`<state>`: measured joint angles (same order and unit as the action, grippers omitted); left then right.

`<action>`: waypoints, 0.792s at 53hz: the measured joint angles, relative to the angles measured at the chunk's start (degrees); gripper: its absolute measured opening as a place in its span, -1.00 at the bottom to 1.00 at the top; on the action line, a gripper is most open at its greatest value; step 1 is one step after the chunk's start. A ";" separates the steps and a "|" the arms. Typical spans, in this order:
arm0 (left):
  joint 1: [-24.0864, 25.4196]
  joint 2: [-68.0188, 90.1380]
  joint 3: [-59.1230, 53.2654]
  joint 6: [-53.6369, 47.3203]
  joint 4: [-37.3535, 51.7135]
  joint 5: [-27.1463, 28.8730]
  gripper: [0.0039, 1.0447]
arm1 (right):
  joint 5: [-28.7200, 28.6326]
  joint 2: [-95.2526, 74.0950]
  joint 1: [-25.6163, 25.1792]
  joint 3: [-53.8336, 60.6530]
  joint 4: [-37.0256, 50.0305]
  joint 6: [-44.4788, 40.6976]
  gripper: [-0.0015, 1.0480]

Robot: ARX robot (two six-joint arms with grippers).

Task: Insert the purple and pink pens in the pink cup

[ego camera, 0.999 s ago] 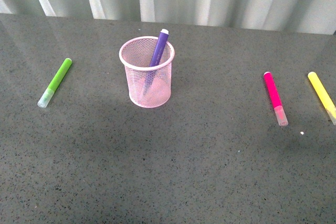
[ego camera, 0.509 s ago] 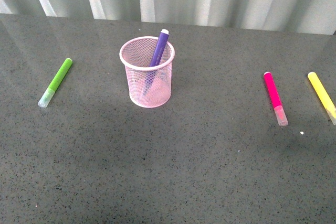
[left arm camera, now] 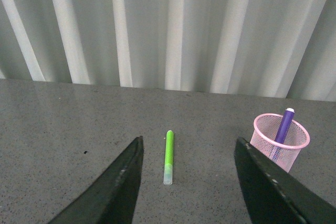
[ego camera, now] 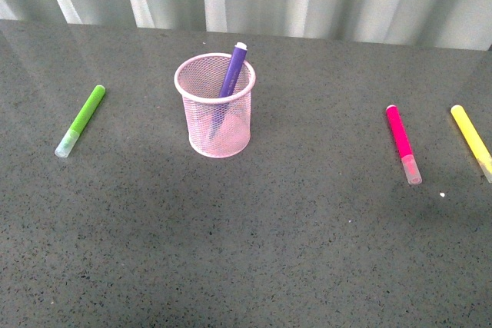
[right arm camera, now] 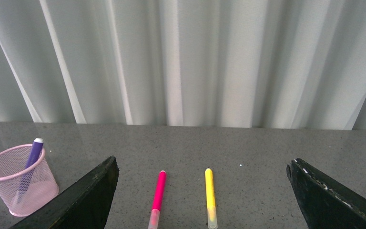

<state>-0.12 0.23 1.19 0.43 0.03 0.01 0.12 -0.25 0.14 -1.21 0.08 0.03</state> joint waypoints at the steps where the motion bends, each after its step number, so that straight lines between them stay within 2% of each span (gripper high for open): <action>1: 0.00 0.00 0.00 0.00 0.00 0.00 0.14 | 0.00 0.00 0.00 0.00 0.00 0.00 0.86; 7: 0.00 0.00 0.00 0.00 0.00 0.00 0.52 | 0.02 -0.02 0.00 -0.02 0.00 0.00 0.86; 9: 0.00 0.00 0.00 0.00 0.00 0.00 0.66 | 2.38 -1.42 0.50 -0.94 -2.95 1.14 0.86; 12: 0.00 0.00 0.00 -0.02 0.00 0.00 0.83 | 7.45 -10.14 0.28 -5.81 -12.55 3.19 0.86; 14: 0.00 0.00 0.00 -0.09 0.00 0.00 0.91 | 7.98 -15.91 -0.81 -7.56 -13.20 3.52 0.86; 19: 0.00 -0.09 0.00 -0.15 0.00 0.00 0.87 | 7.08 -32.17 -3.37 -11.43 -5.73 3.26 0.86; 27: 0.00 -0.09 0.00 -0.15 0.00 0.00 0.87 | 6.32 -55.49 -2.67 -18.60 6.82 2.49 0.86; 42: 0.00 -0.09 0.00 -0.15 0.00 0.00 0.87 | 7.52 -86.36 1.88 -32.54 14.97 3.54 0.86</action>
<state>-0.12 0.14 1.19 0.27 0.03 0.01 7.64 -86.61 2.02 -33.76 15.05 3.57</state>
